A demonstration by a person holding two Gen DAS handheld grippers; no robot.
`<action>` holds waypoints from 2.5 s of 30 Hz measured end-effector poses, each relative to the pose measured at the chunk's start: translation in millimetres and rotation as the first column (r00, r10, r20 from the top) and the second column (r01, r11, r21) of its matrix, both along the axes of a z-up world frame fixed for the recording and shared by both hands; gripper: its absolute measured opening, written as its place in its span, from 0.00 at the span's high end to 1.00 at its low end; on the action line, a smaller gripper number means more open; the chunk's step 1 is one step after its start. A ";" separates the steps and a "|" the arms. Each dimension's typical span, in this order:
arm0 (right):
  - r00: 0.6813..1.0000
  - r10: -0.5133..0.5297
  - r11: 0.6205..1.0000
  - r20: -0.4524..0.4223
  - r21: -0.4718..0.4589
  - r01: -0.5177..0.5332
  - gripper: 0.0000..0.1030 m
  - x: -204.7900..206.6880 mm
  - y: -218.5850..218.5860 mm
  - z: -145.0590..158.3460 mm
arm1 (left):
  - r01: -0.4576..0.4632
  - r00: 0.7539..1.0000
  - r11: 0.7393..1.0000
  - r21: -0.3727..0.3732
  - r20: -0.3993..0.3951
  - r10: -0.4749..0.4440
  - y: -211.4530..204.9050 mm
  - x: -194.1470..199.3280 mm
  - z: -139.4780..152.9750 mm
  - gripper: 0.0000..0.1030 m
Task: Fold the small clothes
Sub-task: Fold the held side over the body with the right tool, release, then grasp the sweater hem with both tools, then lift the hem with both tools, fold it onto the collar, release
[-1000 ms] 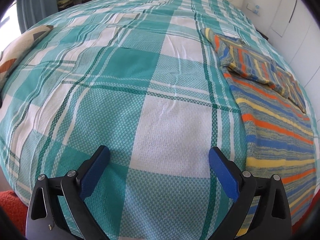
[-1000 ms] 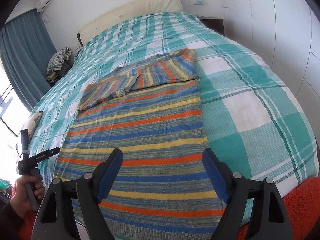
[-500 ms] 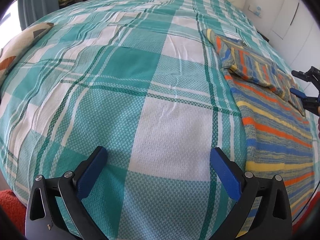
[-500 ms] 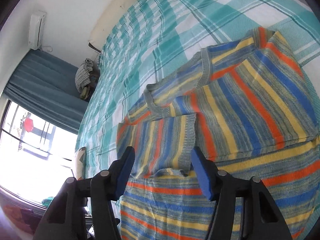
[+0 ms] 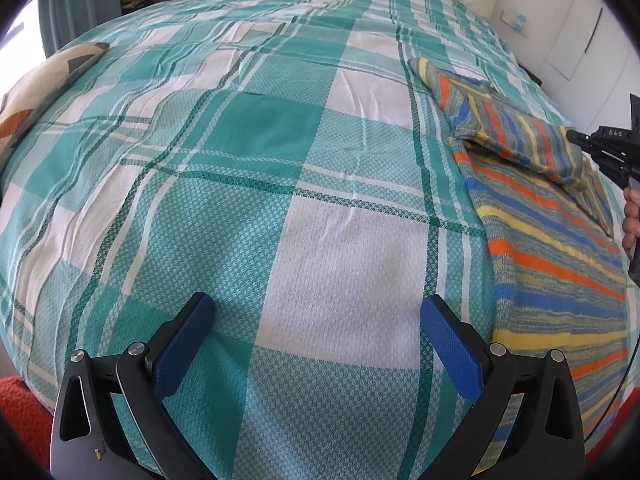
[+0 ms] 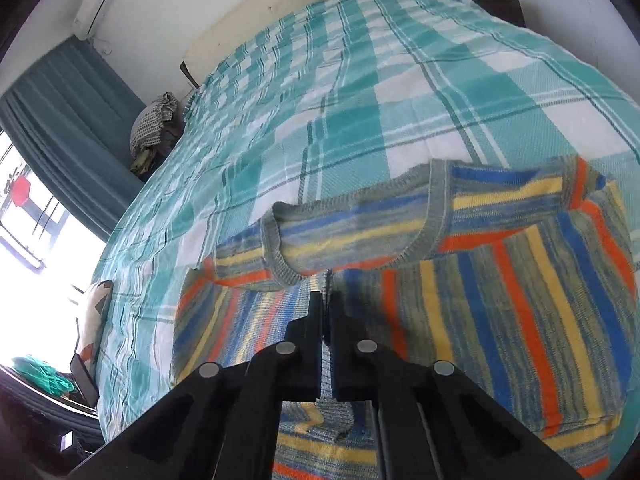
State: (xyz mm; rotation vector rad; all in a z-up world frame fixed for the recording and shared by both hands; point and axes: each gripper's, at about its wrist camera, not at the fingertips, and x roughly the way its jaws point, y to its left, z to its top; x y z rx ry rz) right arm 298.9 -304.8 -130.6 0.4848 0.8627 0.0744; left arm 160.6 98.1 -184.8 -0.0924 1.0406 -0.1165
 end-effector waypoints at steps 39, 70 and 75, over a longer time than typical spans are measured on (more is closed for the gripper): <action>0.938 -0.012 0.988 -0.348 -0.149 -0.043 0.33 -344.1 -68.2 15.8 | 0.252 0.918 0.940 -0.231 -0.250 -0.307 -29.3 -89.7 7.4 0.10; 0.999 -0.015 0.962 -0.038 0.273 0.025 0.94 -216.0 -130.9 55.8 | 0.200 0.977 0.874 -0.443 0.020 -0.213 -61.2 96.5 107.0 0.96; 0.997 -0.082 0.960 0.002 0.269 0.079 0.94 -115.8 -158.7 50.0 | 0.158 0.985 0.913 -0.377 -0.002 -0.171 -89.4 184.6 84.8 0.96</action>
